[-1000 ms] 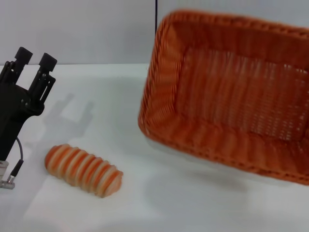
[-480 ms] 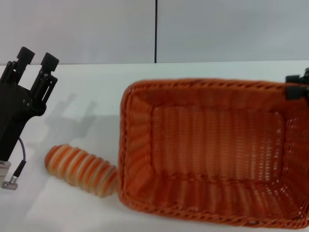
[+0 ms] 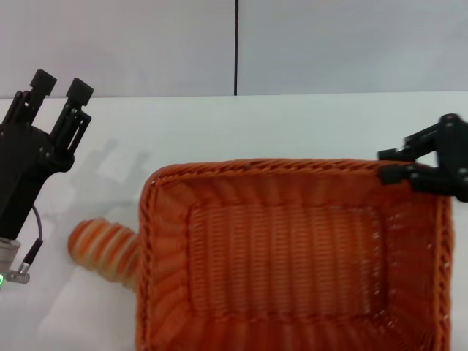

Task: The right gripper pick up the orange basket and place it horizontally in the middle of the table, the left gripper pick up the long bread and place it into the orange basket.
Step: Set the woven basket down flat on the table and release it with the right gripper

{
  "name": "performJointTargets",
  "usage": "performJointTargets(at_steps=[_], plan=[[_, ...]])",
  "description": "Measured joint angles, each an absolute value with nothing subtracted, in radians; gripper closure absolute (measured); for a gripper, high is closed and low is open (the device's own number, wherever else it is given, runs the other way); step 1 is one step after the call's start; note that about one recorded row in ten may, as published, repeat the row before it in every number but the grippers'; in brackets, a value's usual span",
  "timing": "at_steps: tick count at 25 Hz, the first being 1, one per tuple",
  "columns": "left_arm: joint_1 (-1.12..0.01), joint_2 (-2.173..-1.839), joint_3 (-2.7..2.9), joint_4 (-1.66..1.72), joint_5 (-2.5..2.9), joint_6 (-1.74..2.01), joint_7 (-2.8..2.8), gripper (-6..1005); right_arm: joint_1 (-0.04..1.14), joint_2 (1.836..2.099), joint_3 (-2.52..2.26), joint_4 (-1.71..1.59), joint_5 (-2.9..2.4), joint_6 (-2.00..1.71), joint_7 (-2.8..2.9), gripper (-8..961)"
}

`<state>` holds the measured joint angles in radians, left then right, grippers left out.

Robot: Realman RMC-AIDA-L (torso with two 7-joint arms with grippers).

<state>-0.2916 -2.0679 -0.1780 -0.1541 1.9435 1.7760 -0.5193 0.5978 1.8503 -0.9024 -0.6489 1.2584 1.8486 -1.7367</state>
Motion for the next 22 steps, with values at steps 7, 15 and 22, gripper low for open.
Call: performJointTargets(at_steps=[7, 15, 22], plan=[[-0.289, -2.068, -0.177, -0.158, 1.948, 1.765, -0.524, 332, 0.63, 1.897, -0.908, -0.63, 1.199, 1.774, -1.784, 805], [-0.271, -2.069, -0.171, -0.158, 1.948, 1.764, -0.525, 332, 0.628, 1.902, -0.9, -0.632, 1.197, 1.727, -1.802, 805], [-0.267, -2.069, -0.17, -0.158, 1.948, 1.764, -0.526, 331, 0.592, 1.888, -0.848, -0.646, 1.203, 1.791, -1.819, 805]])
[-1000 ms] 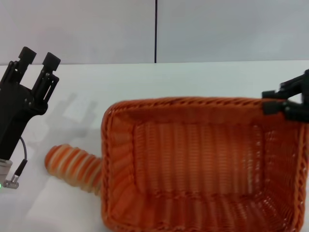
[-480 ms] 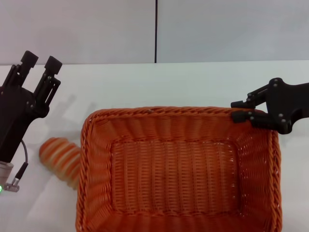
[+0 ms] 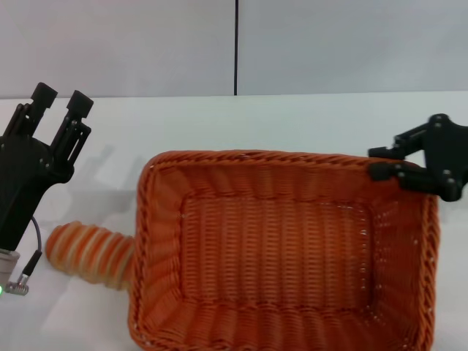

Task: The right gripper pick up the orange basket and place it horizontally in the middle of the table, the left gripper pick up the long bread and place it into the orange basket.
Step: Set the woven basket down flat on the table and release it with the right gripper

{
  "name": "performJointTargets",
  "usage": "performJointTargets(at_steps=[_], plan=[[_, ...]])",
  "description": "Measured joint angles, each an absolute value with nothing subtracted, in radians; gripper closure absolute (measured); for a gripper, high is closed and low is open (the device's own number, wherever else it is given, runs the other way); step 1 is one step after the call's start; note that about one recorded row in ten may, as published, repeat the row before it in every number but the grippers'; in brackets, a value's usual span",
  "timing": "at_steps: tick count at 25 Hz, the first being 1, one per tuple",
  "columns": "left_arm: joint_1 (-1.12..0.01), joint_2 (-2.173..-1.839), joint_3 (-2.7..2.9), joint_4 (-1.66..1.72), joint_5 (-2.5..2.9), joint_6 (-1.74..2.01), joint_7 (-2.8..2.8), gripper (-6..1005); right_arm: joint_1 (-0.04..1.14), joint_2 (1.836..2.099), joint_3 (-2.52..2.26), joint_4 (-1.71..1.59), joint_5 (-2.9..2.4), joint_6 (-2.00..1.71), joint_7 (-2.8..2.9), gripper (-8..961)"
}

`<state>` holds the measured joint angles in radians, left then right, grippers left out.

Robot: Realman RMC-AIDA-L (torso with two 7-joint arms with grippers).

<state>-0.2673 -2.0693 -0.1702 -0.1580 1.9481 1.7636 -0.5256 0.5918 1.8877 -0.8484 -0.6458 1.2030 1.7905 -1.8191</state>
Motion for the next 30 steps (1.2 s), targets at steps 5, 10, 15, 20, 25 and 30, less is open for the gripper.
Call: performJointTargets(at_steps=[5, 10, 15, 20, 25, 30], plan=[[-0.273, -2.069, -0.17, -0.158, 1.948, 1.756, -0.526, 331, 0.552, 1.864, -0.833, -0.646, 1.201, 1.834, -1.827, 806], [-0.285, -2.069, -0.17, -0.158, 1.948, 1.733, -0.526, 330, 0.532, 1.851, -0.834, -0.629, 1.183, 1.817, -1.825, 806], [-0.296, -2.071, -0.17, -0.162, 1.948, 1.721, -0.526, 330, 0.553, 1.884, -0.843, -0.618, 1.153, 1.74, -1.841, 805], [-0.295, -2.071, -0.169, -0.168, 1.948, 1.719, -0.526, 329, 0.603, 1.928, -0.845, -0.615, 1.088, 1.699, -1.864, 805], [-0.281, -2.071, -0.169, -0.169, 1.948, 1.723, -0.526, 329, 0.648, 1.952, -0.845, -0.61, 1.036, 1.675, -1.881, 805], [-0.275, -2.071, -0.169, -0.17, 1.948, 1.726, -0.527, 328, 0.665, 1.952, -0.844, -0.613, 1.016, 1.671, -1.883, 806]])
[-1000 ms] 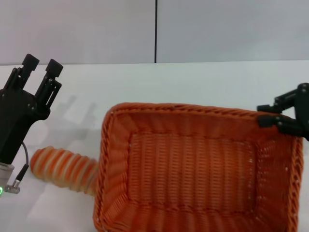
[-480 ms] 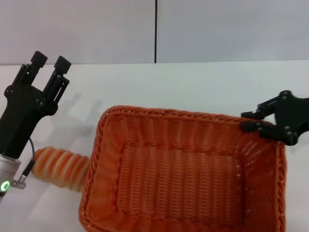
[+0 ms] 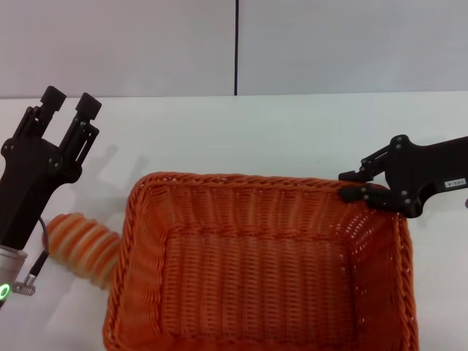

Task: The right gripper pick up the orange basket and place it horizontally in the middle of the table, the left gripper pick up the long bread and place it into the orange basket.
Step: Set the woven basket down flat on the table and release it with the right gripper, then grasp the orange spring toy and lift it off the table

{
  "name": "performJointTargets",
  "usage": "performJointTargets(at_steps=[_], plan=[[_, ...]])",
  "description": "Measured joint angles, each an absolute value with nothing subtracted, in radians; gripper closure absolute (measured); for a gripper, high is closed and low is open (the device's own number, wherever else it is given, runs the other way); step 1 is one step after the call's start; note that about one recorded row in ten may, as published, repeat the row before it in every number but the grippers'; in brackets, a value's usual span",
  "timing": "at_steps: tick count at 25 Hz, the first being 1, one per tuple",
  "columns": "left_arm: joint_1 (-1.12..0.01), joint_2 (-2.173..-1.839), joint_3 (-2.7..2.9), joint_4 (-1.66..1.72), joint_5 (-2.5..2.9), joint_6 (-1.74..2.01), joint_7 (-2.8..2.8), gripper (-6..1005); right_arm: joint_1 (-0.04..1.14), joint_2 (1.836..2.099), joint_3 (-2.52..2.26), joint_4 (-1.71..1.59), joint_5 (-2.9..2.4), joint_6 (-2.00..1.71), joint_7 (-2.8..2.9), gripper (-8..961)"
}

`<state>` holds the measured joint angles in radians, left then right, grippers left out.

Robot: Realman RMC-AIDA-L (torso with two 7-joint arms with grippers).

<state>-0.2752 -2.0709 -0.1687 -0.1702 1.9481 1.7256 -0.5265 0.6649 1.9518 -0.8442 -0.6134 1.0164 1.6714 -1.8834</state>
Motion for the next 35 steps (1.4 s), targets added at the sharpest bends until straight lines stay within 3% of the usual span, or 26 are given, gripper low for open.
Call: performJointTargets(at_steps=[12, 25, 33, 35], plan=[[-0.271, -2.066, -0.173, -0.179, 1.948, 1.729, -0.528, 327, 0.622, 1.931, -0.755, -0.628, 1.014, 1.648, -1.826, 694], [-0.28, -2.059, -0.174, -0.107, 1.949, 1.744, -0.596, 326, 0.532, 1.977, -0.364, -0.621, 1.097, 1.61, -1.955, 519], [-0.285, -2.05, -0.127, 0.21, 1.95, 1.809, -0.924, 325, 0.37, 2.014, -0.17, -0.538, 1.371, 1.527, -2.075, 520], [-0.278, -2.033, -0.038, 0.329, 1.951, 1.81, -1.053, 325, 0.355, 2.016, -0.138, -0.518, 1.397, 1.518, -2.089, 520]])
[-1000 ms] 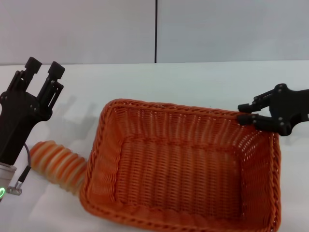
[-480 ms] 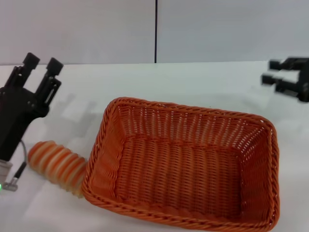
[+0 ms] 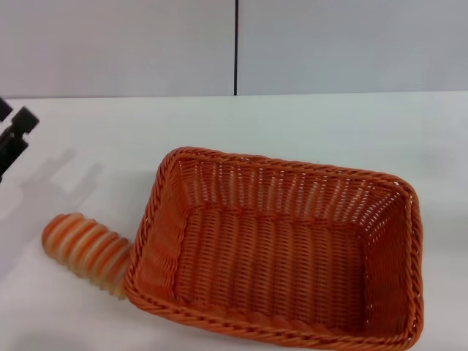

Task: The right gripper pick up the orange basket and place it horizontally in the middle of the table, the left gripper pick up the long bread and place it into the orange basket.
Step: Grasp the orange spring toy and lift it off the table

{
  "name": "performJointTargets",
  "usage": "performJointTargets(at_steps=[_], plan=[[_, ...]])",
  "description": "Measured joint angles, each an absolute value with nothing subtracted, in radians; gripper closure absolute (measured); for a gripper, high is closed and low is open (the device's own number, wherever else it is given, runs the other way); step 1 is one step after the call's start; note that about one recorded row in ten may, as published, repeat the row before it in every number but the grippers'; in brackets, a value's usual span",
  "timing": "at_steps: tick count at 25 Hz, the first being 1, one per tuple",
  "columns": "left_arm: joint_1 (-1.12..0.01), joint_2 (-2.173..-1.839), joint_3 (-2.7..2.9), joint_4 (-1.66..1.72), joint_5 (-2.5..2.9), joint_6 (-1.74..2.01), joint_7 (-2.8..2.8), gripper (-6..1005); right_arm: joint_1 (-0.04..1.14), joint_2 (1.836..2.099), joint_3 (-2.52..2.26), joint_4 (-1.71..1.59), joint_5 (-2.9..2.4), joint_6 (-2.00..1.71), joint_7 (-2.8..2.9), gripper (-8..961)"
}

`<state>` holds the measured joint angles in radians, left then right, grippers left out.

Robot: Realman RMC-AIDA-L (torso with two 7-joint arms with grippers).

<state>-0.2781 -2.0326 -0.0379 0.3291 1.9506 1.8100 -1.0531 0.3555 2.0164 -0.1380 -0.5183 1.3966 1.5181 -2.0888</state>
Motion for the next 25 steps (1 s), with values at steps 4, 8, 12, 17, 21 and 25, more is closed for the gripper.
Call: performJointTargets(at_steps=[4, 8, 12, 17, 21, 25], plan=[[-0.263, -2.007, 0.073, 0.402, 1.951, 1.797, -1.162, 325, 0.313, 2.023, -0.04, -0.465, 1.443, 1.507, -2.156, 519], [-0.237, -2.001, 0.116, 0.434, 1.954, 1.784, -1.182, 324, 0.297, 2.03, -0.013, -0.46, 1.445, 1.489, -2.161, 519], [-0.224, -2.005, 0.126, 0.457, 1.99, 1.775, -1.186, 324, 0.302, 2.037, -0.003, -0.452, 1.445, 1.482, -2.161, 519], [-0.226, -2.016, 0.133, 0.475, 2.072, 1.739, -1.187, 268, 0.315, 2.04, -0.002, -0.438, 1.446, 1.47, -2.162, 520], [-0.219, -2.031, 0.133, 0.477, 2.084, 1.671, -1.172, 212, 0.323, 2.049, -0.011, -0.437, 1.442, 1.468, -2.168, 520], [-0.216, -2.042, 0.133, 0.478, 2.084, 1.625, -1.163, 178, 0.328, 2.061, -0.015, -0.436, 1.436, 1.467, -2.185, 520]])
